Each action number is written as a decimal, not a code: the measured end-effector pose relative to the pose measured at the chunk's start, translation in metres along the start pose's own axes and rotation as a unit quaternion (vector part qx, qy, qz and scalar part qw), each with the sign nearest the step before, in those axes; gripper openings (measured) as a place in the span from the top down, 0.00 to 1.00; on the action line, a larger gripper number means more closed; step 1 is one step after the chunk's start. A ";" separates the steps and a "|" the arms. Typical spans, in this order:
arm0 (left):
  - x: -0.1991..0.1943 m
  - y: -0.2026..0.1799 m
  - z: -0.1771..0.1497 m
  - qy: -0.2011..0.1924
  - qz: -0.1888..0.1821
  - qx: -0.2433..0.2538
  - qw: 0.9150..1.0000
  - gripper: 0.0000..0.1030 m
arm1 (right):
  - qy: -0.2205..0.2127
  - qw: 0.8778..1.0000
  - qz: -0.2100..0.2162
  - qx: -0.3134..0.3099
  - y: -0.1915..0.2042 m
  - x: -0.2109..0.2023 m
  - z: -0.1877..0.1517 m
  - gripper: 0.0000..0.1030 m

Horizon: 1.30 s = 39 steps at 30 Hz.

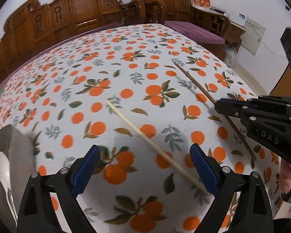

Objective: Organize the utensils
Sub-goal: 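Grasp a wooden chopstick on the cloth with the right tool while the left tool grasps another, then carry the chopsticks over the grey tray with both tools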

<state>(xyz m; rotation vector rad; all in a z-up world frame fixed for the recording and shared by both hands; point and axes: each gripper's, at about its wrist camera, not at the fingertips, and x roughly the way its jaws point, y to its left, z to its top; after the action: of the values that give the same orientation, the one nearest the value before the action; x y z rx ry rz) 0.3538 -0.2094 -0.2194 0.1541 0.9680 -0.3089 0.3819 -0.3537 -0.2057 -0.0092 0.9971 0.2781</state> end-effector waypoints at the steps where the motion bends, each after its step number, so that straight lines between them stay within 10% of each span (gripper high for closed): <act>1: 0.002 -0.002 0.001 0.002 0.000 0.003 1.000 0.25 | -0.002 1.000 0.000 0.002 -0.001 -0.001 0.001 0.94; 12: 0.004 0.004 -0.008 0.024 -0.006 0.005 1.000 0.87 | -0.008 1.000 -0.002 -0.016 0.015 -0.003 0.003 0.94; 25: -0.017 0.031 -0.027 0.056 0.021 0.000 0.998 0.96 | 0.021 0.999 -0.020 -0.046 0.043 0.013 -0.015 0.94; 39: -0.105 0.065 -0.033 0.000 0.014 -0.017 1.000 0.96 | -0.033 0.998 -0.029 -0.041 0.087 -0.042 -0.011 0.94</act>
<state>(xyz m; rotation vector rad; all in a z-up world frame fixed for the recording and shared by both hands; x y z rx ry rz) 0.2936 -0.1189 -0.1513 0.1358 0.9699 -0.2668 0.3306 -0.2808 -0.1665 -0.1035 0.9173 0.2642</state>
